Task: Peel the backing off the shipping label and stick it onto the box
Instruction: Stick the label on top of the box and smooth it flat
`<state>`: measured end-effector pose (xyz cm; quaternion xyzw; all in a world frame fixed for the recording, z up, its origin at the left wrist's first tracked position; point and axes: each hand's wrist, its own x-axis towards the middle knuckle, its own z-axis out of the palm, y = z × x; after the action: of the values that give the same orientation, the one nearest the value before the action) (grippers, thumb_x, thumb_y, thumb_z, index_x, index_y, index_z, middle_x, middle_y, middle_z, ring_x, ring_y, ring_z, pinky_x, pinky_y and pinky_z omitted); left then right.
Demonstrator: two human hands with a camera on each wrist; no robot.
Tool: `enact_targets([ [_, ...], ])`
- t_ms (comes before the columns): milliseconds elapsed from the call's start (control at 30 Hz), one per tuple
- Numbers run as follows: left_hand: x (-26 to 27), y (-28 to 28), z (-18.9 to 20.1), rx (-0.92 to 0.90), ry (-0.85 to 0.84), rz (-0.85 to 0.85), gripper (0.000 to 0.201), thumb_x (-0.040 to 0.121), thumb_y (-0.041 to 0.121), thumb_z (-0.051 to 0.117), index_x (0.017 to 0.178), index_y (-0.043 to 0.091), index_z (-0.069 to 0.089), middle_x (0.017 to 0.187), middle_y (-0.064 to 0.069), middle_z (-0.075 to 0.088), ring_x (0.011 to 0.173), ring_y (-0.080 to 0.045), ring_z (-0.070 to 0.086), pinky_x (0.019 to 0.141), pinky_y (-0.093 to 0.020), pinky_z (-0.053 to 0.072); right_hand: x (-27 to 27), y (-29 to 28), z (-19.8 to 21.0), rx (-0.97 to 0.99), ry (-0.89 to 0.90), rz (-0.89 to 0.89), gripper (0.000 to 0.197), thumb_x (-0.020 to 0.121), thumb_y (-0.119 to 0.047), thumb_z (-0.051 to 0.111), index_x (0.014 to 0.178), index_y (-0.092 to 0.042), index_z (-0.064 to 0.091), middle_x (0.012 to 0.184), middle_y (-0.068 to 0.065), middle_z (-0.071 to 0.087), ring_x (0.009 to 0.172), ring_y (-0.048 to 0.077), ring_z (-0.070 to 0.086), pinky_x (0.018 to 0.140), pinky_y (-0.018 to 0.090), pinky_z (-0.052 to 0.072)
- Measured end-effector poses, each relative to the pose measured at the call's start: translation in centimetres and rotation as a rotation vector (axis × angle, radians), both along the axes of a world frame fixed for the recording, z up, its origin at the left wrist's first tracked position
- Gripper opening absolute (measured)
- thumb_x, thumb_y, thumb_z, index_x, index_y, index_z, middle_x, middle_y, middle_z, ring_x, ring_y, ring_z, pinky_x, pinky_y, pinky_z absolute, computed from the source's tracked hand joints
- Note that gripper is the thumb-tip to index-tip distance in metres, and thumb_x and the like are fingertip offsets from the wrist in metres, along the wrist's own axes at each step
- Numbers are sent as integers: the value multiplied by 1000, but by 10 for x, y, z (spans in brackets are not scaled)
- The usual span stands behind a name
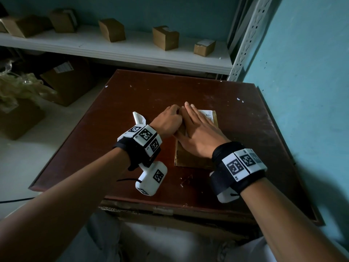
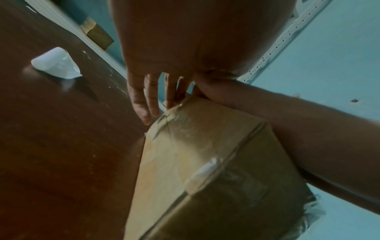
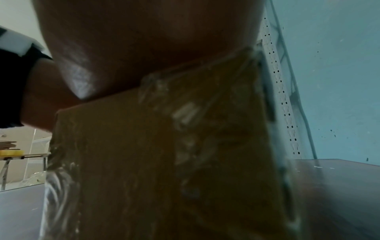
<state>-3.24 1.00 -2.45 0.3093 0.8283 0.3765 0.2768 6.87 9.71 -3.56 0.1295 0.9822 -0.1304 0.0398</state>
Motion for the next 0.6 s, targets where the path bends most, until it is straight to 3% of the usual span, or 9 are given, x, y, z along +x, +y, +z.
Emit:
enact_targets([
  [600, 1, 2, -1, 2, 1, -10, 36, 93, 21, 37, 128, 15, 45, 121, -9, 52, 110, -29, 53, 98, -49, 45, -5, 6, 5, 28, -66, -26, 83, 97, -63, 21, 156, -13, -10, 163, 2, -19, 150, 12, -17, 122, 31, -7],
])
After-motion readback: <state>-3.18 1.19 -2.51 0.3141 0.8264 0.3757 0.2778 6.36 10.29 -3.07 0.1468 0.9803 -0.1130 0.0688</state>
